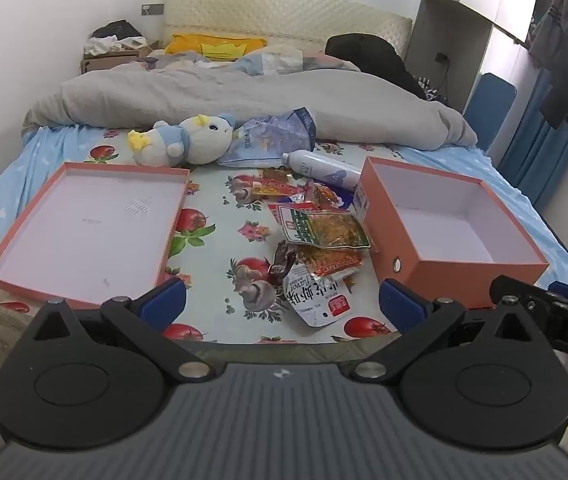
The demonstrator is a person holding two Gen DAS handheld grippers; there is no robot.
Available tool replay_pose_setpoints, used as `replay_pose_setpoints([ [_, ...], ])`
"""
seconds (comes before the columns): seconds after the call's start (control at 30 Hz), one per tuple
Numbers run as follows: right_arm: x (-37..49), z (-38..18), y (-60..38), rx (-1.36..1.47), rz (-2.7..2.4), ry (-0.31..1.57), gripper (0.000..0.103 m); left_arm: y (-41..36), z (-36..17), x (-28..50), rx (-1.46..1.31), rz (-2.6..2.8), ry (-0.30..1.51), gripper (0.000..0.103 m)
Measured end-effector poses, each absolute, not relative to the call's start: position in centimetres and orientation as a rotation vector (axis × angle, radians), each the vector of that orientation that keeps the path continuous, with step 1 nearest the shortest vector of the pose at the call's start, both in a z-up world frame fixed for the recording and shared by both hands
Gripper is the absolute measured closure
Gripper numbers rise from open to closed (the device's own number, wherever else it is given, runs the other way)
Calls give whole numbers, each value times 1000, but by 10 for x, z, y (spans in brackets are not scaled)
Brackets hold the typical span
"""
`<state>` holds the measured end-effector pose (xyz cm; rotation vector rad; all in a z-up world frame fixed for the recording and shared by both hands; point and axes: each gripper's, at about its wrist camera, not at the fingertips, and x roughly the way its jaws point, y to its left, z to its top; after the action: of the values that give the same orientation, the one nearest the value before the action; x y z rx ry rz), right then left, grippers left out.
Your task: Organize snacks
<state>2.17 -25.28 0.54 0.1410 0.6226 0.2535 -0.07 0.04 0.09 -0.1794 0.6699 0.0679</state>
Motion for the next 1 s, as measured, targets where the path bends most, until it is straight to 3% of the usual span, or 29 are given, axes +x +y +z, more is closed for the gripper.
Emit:
replay_pose_setpoints([
  [1.0, 18, -1, -249, 112, 283, 620, 0, 6, -12, -2, -182, 61, 664, 0],
])
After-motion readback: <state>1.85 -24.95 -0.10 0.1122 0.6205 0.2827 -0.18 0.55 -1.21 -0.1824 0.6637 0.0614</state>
